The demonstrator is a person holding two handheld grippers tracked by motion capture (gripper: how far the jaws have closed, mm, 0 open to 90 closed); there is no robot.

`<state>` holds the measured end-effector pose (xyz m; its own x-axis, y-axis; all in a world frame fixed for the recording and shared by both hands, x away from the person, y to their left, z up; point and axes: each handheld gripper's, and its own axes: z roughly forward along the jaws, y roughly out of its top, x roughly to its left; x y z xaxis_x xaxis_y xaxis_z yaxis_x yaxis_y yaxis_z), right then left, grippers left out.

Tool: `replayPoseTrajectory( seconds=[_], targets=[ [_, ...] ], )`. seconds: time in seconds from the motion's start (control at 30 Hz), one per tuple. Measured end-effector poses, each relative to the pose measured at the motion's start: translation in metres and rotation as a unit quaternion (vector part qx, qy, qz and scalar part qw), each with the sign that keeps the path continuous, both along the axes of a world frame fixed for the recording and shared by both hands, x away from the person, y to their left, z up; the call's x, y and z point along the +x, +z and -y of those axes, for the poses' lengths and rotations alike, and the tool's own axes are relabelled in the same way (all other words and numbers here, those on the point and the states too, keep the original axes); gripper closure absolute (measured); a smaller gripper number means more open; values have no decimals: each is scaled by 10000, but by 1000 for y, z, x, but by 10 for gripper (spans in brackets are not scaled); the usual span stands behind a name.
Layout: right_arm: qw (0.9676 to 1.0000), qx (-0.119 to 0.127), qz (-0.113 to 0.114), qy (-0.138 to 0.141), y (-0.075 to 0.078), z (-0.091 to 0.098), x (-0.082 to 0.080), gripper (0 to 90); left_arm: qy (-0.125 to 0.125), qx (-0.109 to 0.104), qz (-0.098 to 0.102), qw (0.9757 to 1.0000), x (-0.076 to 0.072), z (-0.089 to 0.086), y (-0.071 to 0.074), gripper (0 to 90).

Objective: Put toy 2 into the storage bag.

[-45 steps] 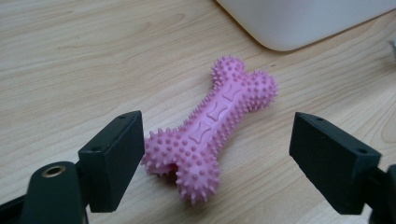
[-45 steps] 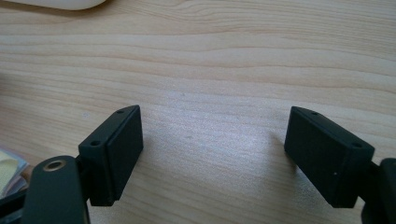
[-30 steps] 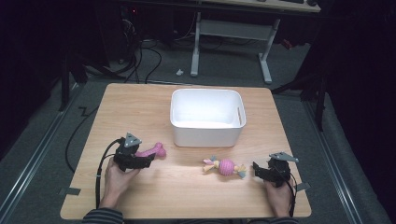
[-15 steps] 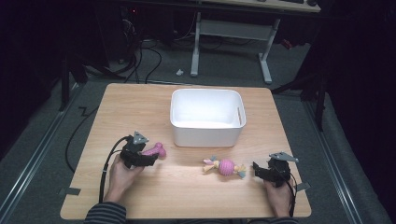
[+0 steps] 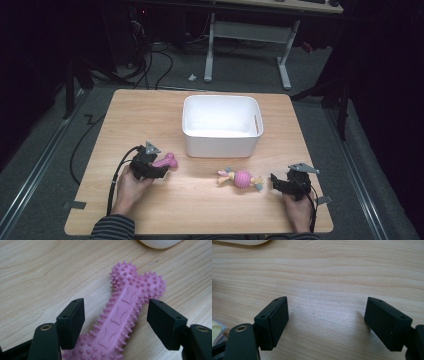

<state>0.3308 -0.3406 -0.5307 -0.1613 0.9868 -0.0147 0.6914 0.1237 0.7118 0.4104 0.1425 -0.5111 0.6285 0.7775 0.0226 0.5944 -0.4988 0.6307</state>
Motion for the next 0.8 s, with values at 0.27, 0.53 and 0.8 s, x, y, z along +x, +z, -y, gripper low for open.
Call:
replayPoseTrajectory(
  seconds=[0.27, 0.53, 0.8],
  targets=[
    [10000, 0, 1, 0, 0, 0, 0, 197, -41, 83, -40, 9999, 1, 0, -4, 343],
    [10000, 0, 1, 1, 0, 0, 0, 197, -71, 120, -12, 9999, 1, 0, -4, 376],
    [10000, 0, 1, -2, 0, 0, 0, 198, -145, 53, -17, 9999, 1, 1, -5, 483]
  ],
)
